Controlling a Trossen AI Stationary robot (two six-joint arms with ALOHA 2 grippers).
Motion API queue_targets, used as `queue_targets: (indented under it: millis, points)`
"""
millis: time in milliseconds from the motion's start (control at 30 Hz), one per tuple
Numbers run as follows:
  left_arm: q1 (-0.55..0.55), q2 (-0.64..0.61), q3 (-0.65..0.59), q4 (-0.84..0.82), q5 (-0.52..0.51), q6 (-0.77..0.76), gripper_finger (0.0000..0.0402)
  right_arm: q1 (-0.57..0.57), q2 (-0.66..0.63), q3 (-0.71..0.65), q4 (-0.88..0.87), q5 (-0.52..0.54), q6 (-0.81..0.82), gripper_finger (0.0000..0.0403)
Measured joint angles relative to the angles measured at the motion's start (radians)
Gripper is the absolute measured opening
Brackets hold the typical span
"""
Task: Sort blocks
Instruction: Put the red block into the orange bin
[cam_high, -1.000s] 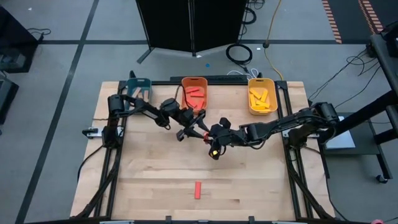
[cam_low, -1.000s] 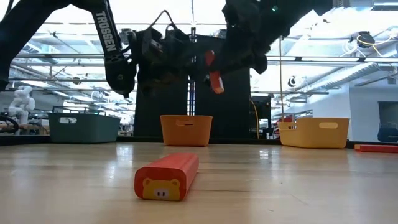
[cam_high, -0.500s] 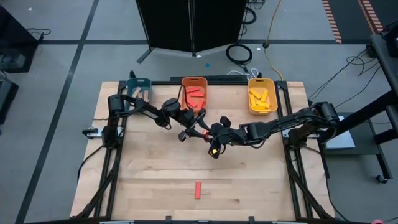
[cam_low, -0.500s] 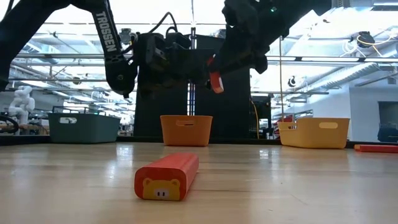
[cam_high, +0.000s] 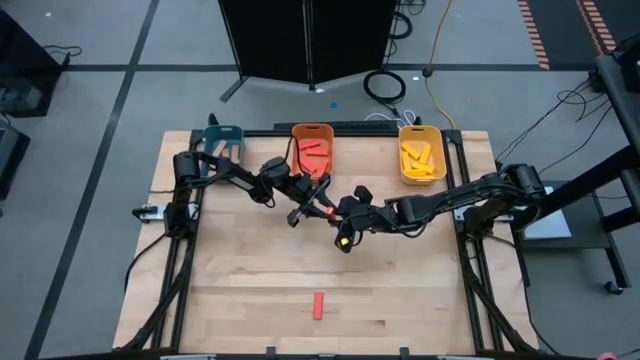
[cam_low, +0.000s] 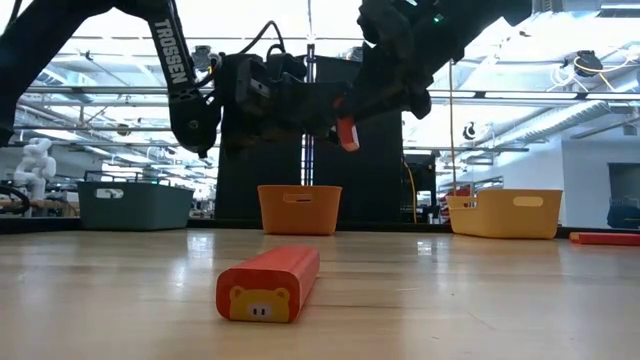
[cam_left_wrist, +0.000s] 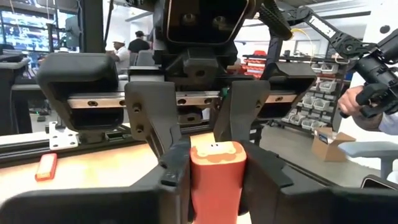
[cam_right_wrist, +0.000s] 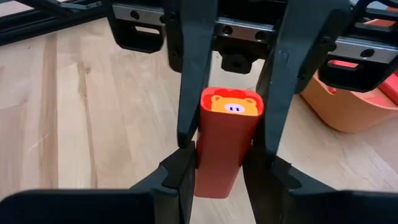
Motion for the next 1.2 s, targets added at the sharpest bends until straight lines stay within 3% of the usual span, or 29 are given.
queue_targets:
  millis: [267,467,733,967,1200]
  points:
    - [0.02,-0.001,0.0,0.003,0.01,-0.004,0.0085,-0.001,0.0,0.0,-0.005,-0.001,-0.001,0.0111]
    - [0.082,-0.035,-0.001,-0.017,0.011,-0.066,0.0098,-0.021,-0.002,0.003,-0.058,0.008,-0.024,0.0154]
    - [0.202,-0.101,-0.001,-0.16,-0.021,-0.118,0.0092,-0.073,-0.004,0.003,-0.118,0.21,-0.123,0.0199]
    - [0.333,-0.209,-0.001,-0.509,-0.167,-0.137,0.0091,-0.092,-0.004,0.002,-0.16,0.227,-0.026,0.0199]
    - [0.4,-0.311,0.034,-0.958,-0.52,-0.102,0.0101,-0.065,-0.004,0.001,-0.184,0.218,-0.055,0.0199]
